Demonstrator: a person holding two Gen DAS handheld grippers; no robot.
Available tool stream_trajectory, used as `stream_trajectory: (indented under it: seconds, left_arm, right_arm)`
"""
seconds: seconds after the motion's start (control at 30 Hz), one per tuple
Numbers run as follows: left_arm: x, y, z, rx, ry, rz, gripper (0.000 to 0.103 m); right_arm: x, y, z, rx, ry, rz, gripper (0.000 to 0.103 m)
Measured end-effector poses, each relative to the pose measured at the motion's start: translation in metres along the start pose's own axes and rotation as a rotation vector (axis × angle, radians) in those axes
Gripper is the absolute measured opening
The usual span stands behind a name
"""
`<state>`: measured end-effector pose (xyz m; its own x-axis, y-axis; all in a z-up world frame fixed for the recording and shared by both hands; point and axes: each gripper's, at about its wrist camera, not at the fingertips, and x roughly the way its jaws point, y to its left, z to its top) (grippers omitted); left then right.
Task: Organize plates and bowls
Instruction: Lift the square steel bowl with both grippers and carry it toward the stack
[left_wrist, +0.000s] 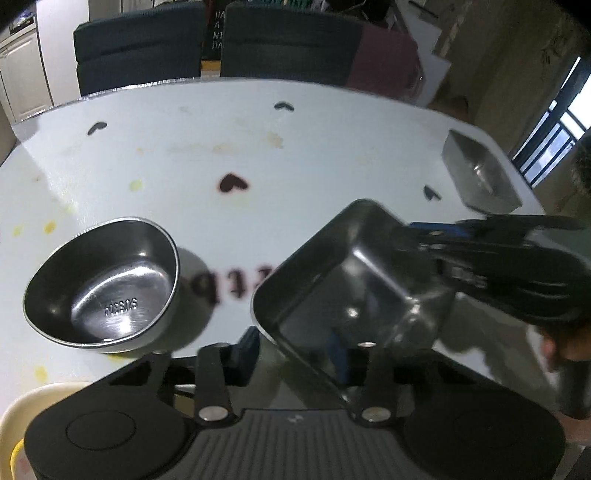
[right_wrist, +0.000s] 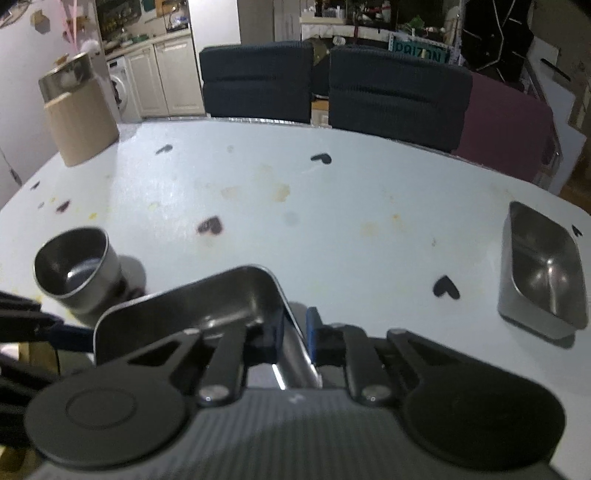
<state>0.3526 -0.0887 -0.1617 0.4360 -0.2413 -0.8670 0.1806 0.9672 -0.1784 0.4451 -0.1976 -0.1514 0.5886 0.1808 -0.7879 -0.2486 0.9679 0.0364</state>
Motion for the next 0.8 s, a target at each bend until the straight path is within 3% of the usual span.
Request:
stream_trajectory:
  seconds: [0.2,0.53,0.8]
  left_arm:
    - [0.006,0.002,0.003,-0.017,0.009,0.005,0.02]
    - [-0.026,-0.029,0.001,0.011,-0.093,-0.067,0.016]
    - [-0.023,-0.07,-0.019,0.097,-0.027,-0.073,0.01]
  right_arm:
    - [-0.01,-0.006,-0.008,0.031,0.046,-0.011,0.008]
    - [-0.055,-0.024,-0.026,0.098,0.026,-0.043,0.005]
    - [-0.098,-0.038,-0.055,0.162,0.017,-0.089,0.004]
